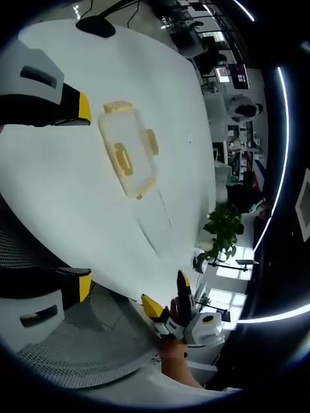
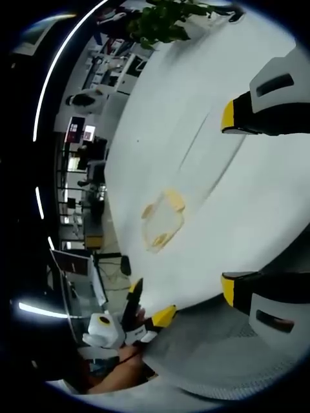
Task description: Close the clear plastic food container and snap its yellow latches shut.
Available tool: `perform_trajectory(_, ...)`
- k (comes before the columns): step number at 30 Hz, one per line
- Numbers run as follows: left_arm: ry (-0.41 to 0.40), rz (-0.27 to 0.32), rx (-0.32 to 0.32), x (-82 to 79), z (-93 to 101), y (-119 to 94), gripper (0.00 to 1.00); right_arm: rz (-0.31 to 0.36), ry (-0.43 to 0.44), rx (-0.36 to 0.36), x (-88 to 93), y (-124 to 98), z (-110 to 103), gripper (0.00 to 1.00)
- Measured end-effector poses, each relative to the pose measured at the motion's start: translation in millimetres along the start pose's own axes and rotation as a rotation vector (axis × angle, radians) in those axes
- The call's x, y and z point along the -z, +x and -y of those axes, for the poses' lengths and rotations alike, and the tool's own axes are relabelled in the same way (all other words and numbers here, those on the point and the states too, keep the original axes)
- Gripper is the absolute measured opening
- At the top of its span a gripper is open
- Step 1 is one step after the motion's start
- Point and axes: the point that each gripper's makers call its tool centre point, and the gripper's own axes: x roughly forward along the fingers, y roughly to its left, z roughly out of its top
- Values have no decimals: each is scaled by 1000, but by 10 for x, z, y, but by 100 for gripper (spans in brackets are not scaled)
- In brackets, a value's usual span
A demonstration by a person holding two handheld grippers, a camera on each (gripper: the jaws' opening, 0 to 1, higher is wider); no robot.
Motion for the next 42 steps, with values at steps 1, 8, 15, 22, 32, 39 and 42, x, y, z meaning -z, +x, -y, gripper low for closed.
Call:
perform_trajectory(1,-4,1,-1,-3,-2,-1,91,0,1,2,4,0,6,88)
perform_trajectory(8,6,-11,8,19,22,6,91,-1,9,6,17,-1,21,88)
perform_trajectory(15,25,-23,4,27,24,-2,89,-5,-10,2,4,-6,12,86)
perform_trajectory(22,30,-30,18,20,43,0,88,-43,-38,-37,38,0,-49,78)
perform_trajectory(32,32,-27,18,-4,27,-1,86,-56,-70,-63,11,56,-31,78)
perform_trajectory(39,40,-38,18,5,-31,17,85,-44,-89,-81,-87,148,-54,78)
perform_trajectory(42,44,-44,17,10,-50,29,85,-45,-89,-91,-105,193,-56,78)
